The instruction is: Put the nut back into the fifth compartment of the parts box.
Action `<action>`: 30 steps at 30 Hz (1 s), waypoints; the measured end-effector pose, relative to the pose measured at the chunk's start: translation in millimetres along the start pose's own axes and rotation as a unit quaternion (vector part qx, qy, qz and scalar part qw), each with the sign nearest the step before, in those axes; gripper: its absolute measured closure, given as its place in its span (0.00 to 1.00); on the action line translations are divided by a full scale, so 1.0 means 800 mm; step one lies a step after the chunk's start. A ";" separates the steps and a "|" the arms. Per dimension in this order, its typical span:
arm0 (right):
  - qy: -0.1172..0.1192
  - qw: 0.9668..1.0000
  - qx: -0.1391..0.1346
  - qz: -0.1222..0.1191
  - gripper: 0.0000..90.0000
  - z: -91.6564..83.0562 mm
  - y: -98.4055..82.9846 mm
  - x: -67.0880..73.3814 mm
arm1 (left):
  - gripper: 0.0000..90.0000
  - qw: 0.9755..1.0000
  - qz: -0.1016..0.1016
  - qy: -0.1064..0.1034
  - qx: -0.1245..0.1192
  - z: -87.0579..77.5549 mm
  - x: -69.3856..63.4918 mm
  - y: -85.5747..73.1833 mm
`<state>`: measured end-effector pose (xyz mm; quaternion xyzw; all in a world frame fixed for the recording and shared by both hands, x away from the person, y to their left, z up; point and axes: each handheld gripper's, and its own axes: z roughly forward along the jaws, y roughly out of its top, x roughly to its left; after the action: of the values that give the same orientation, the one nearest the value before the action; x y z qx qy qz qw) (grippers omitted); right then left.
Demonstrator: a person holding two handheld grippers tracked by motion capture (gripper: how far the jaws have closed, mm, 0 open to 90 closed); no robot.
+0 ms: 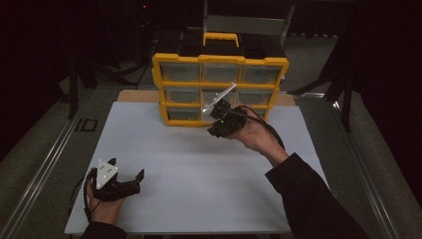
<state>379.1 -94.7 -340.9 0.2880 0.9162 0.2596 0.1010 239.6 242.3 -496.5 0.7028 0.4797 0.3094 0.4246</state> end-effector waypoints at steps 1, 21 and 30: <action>-0.001 1.000 -0.002 0.003 0.78 -0.002 0.001 -0.002 | 0.00 1.000 0.000 0.000 0.000 0.000 0.000 0.000; -0.037 0.998 -0.017 0.052 0.78 -0.027 0.027 -0.048 | 0.00 1.000 0.001 0.000 0.001 0.000 0.000 0.000; -0.048 0.996 -0.016 0.069 0.78 -0.025 0.033 -0.059 | 0.00 1.000 0.000 0.000 0.000 0.000 0.000 0.000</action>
<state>423.1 -111.7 -308.3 0.3607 0.8841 0.2664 0.1313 239.9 242.3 -496.7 0.7030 0.4798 0.3090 0.4245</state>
